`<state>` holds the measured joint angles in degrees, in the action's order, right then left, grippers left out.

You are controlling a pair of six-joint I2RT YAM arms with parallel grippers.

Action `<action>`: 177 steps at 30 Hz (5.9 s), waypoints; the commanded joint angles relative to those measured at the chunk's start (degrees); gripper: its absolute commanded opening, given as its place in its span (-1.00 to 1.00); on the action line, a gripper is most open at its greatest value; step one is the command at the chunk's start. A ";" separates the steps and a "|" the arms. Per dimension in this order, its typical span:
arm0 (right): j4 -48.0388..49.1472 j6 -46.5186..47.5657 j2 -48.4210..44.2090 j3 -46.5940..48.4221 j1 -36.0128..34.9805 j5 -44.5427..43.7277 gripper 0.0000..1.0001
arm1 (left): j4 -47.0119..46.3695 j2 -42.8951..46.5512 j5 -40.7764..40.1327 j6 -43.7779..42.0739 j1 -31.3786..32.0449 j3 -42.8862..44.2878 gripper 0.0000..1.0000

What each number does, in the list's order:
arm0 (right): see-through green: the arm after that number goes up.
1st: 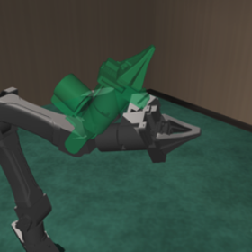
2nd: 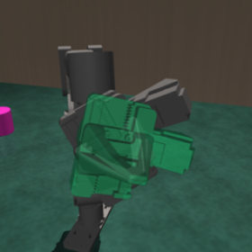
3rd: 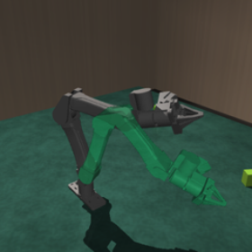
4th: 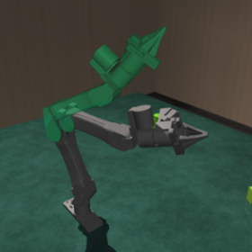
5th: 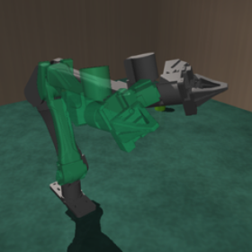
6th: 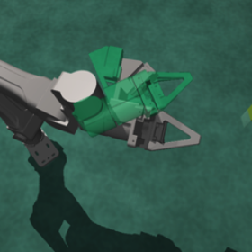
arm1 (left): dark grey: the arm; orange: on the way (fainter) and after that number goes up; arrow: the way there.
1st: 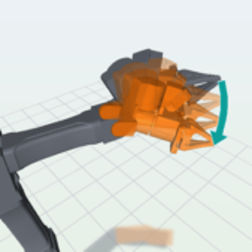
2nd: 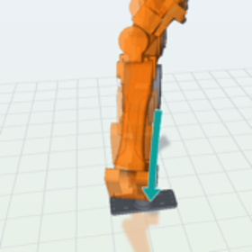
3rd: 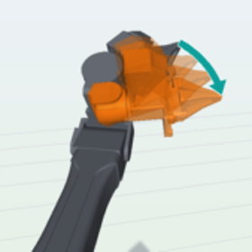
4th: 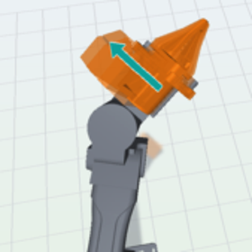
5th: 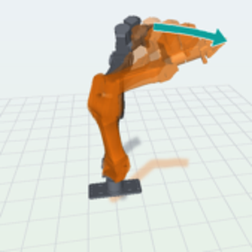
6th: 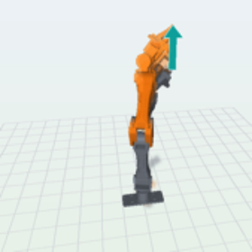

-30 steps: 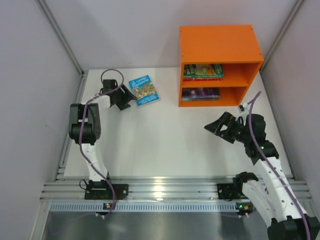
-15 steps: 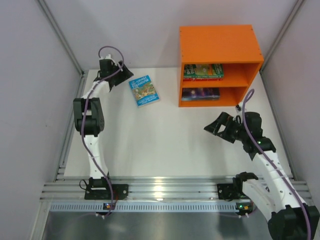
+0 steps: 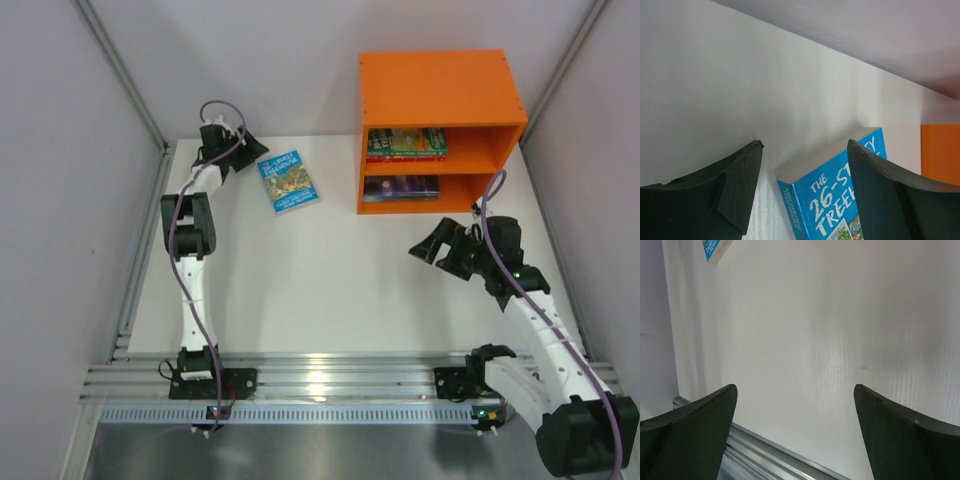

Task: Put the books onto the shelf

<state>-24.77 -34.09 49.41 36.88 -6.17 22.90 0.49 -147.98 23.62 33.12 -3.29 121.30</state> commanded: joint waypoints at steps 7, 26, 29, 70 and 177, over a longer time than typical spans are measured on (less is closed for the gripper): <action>2.19 -0.10 -2.11 2.40 0.64 -0.13 0.99 | -4.18 4.80 9.51 0.54 1.00 -10.27 0.42; -0.71 -4.59 -14.60 -3.49 0.55 2.15 0.99 | 9.35 34.52 -0.24 -5.17 5.40 -44.67 0.34; -0.89 -5.37 -15.22 -3.05 0.55 1.72 1.00 | 11.89 29.17 1.08 -5.00 5.49 -38.08 0.29; -7.39 -9.16 -23.66 -7.70 0.64 1.01 0.99 | 28.86 58.41 -10.28 0.79 26.03 -74.79 -0.63; 47.18 -14.69 27.67 -15.69 -31.18 -4.98 0.72 | 6.54 45.24 0.46 2.56 27.64 -85.79 -1.00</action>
<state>14.52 -46.68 75.50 23.22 -38.85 13.54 -1.43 -97.08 38.11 40.38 24.93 39.75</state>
